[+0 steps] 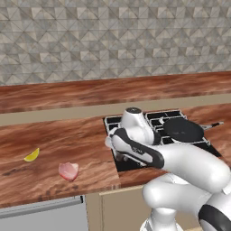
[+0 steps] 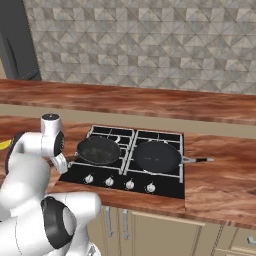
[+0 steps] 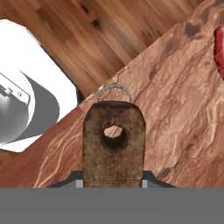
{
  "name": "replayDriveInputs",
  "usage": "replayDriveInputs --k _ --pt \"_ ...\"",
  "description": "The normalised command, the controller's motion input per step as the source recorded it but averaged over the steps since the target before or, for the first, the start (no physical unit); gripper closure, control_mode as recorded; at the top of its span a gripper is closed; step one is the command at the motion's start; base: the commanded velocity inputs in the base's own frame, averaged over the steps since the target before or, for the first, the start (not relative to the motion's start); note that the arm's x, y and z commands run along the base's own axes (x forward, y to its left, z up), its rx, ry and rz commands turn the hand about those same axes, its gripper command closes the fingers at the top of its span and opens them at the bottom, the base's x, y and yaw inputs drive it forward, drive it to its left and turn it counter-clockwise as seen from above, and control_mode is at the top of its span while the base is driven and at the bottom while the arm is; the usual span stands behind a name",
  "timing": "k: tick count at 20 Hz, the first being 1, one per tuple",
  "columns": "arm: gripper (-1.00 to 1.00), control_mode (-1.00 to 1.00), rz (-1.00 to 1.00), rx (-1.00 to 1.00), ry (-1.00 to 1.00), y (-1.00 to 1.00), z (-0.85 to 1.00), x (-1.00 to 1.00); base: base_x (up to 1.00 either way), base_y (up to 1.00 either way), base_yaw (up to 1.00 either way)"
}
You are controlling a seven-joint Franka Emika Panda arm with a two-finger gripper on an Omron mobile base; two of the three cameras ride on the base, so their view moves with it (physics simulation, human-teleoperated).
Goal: Place both pans onto different burners. Then place the lemon wedge and the steak on different pans.
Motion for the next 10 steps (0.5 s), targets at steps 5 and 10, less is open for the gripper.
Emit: replayDriveInputs --k 5,10 --pt "1.0 -1.0 0.0 0.0 0.06 0.01 -0.08 0.22 0.0 0.0 0.0" --pt "1.0 -1.0 0.0 0.0 0.03 0.0 -0.08 0.21 0.0 0.0 0.0"
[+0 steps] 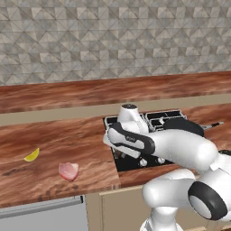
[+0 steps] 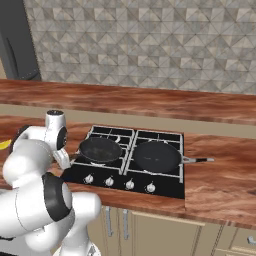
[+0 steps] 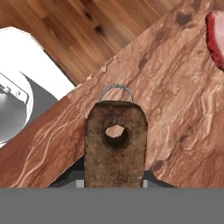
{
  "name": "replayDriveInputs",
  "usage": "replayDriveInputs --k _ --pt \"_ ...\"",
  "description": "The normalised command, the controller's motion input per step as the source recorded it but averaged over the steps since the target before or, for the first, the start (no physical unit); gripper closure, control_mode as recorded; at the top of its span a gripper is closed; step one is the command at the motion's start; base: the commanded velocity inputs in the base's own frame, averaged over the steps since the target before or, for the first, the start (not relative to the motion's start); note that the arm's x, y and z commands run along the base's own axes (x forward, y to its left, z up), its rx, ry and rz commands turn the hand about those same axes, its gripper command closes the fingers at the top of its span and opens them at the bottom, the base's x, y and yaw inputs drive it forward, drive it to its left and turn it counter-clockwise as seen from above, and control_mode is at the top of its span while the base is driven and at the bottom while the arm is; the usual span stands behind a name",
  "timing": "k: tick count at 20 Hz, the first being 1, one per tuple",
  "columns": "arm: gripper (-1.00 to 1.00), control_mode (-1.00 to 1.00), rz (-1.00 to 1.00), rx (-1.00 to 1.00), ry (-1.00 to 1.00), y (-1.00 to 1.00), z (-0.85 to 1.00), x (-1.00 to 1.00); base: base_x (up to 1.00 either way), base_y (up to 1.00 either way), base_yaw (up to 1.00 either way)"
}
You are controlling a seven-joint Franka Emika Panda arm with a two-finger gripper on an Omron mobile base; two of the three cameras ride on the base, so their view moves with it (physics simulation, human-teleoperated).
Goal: Place both pans onto different burners. Then place the lemon wedge and the steak on different pans.
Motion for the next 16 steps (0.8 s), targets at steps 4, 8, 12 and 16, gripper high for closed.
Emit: replayDriveInputs --k 4,8,12,16 --pt "1.0 -1.0 0.0 0.0 0.01 0.0 -0.15 0.24 0.0 0.0 0.0" --pt "1.0 -1.0 0.0 0.0 0.04 0.0 -0.19 0.15 0.0 0.0 0.0" --pt "1.0 -1.0 0.0 0.0 0.08 0.0 -0.19 0.01 0.0 0.0 0.0" --pt "1.0 -1.0 0.0 0.0 0.11 0.0 -0.16 0.0 0.0 0.0 0.0"
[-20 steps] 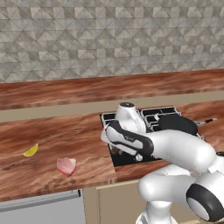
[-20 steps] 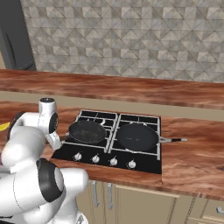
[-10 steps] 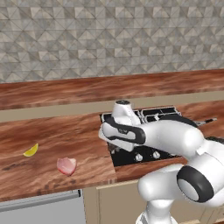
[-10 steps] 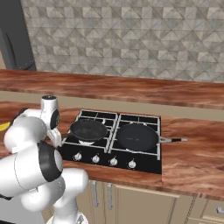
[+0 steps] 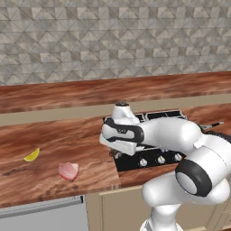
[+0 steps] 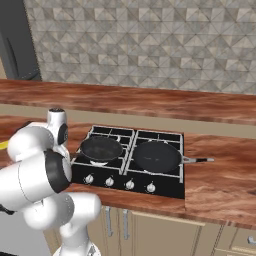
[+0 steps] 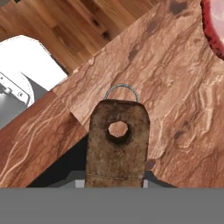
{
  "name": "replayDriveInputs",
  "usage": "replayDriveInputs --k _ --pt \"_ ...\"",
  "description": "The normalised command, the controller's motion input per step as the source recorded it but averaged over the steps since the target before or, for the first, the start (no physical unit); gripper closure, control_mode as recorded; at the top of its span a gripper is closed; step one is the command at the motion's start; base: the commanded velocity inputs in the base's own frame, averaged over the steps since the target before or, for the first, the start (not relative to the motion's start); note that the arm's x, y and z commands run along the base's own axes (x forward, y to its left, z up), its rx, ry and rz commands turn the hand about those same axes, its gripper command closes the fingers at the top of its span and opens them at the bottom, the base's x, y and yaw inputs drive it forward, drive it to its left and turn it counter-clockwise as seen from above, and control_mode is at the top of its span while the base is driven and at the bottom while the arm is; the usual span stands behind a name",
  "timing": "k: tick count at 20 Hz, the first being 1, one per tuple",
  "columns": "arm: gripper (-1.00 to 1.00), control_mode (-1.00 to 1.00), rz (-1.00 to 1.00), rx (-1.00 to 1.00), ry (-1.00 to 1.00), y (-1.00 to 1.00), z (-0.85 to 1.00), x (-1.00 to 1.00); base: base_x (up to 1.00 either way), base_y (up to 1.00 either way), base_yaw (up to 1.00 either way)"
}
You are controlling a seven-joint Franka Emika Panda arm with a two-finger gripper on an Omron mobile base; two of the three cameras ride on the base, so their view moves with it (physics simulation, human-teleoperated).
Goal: Place both pans onto different burners. Then place the lemon wedge and the steak on different pans.
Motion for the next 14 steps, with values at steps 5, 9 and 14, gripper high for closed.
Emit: replayDriveInputs --k 5,9,14 --pt "1.0 -1.0 0.0 0.0 0.15 0.0 -0.04 0.0 0.0 0.0 0.0" --pt "1.0 -1.0 0.0 0.0 0.16 0.0 -0.01 0.0 0.0 0.0 0.0" --pt "1.0 -1.0 0.0 0.0 0.12 0.0 -0.12 0.0 0.0 0.0 0.0"
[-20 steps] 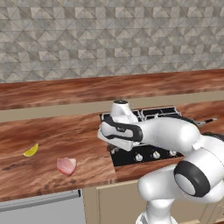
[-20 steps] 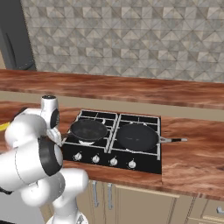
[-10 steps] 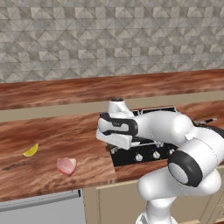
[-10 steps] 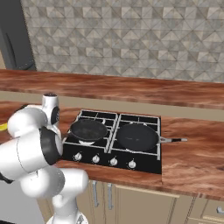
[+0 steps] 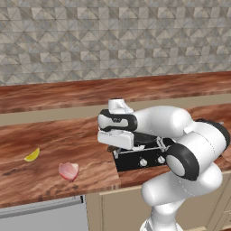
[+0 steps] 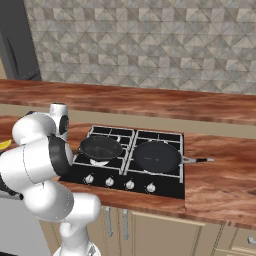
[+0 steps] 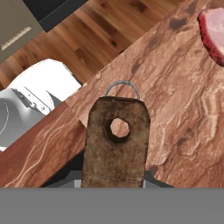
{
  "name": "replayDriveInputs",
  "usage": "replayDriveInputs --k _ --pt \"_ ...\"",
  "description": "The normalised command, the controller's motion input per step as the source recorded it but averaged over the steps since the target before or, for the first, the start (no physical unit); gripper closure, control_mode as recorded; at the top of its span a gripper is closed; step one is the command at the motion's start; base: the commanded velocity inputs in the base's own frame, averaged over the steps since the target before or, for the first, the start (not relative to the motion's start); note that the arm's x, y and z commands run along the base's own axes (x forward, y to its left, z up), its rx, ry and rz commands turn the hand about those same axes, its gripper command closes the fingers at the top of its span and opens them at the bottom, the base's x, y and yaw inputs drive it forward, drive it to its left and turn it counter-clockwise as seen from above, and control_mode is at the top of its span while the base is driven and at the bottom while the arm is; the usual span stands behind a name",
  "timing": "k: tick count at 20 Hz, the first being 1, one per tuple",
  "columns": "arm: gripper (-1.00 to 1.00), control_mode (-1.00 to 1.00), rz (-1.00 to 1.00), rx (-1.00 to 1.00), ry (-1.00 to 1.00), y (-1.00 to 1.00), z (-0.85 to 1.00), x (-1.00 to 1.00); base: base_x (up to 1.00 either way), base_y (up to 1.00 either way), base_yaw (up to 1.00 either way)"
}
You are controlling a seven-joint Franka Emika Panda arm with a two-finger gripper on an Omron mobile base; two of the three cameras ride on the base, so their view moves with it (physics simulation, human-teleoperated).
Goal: Place both pans onto different burners. Then place the lemon wedge and the steak on different pans.
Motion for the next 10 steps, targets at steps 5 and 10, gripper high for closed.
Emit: replayDriveInputs --k 5,10 --pt "1.0 -1.0 0.0 0.0 0.03 0.0 -0.24 0.0 0.0 0.0 0.0" --pt "1.0 -1.0 0.0 0.0 0.0 0.0 -0.08 0.0 0.0 0.0 0.0"
